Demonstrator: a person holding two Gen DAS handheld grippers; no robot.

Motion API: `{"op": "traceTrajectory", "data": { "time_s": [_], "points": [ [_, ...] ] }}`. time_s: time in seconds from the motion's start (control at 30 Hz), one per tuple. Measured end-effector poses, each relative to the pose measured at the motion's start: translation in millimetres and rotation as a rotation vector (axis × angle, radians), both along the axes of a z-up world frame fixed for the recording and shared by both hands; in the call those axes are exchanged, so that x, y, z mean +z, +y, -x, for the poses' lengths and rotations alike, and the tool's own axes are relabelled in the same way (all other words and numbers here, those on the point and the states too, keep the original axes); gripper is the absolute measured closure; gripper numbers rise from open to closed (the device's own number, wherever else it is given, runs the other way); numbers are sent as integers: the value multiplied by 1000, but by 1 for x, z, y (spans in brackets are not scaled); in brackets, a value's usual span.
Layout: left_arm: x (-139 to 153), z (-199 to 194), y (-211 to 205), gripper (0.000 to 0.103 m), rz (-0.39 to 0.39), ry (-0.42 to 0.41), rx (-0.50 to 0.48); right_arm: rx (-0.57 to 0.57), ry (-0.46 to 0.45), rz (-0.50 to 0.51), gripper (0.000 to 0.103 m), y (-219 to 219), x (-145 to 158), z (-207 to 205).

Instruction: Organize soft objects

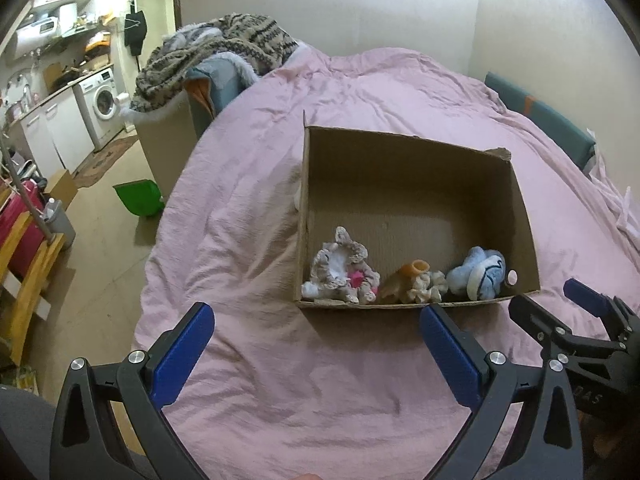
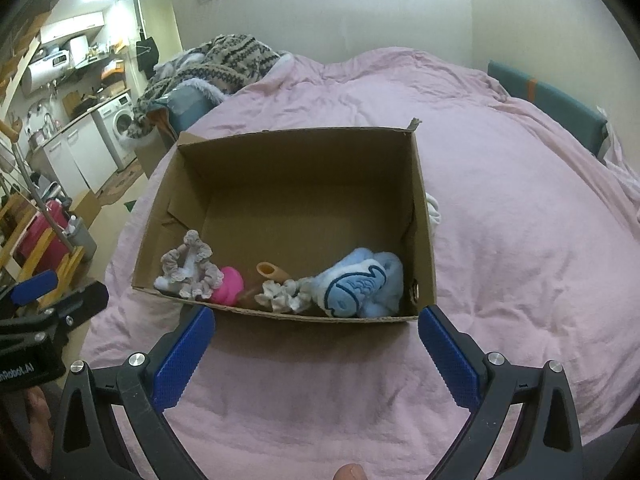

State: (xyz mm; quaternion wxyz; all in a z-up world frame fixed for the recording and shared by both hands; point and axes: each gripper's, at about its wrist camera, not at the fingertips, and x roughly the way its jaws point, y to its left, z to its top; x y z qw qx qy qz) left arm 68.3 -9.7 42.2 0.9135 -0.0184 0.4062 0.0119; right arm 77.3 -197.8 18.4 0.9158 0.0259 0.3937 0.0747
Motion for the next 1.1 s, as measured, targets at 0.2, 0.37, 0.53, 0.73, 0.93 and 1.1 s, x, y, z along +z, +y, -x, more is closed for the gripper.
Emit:
{"op": "traceTrajectory", "data": {
  "time_s": [0.2, 0.37, 0.53, 0.73, 0.93, 1.1],
  "points": [
    [0, 0, 1, 1, 6, -11, 7, -1, -5, 7, 0, 1, 0, 1],
    [0, 0, 2, 1, 7, -14, 10, -3, 0, 9, 0, 0, -1, 0],
    [1, 0, 3, 1, 4, -14, 8, -2, -8, 15, 0, -2, 0, -1],
    [0, 0, 3, 1, 6, -12, 8, -11, -4, 5, 0, -4, 1, -1],
    [-1, 1, 3, 1, 4, -11, 1, -13, -4, 5, 0, -5, 1, -1],
    [-4, 4, -2, 1, -26, -20, -9, -22, -2, 0, 0, -8, 1, 0]
  ]
}}
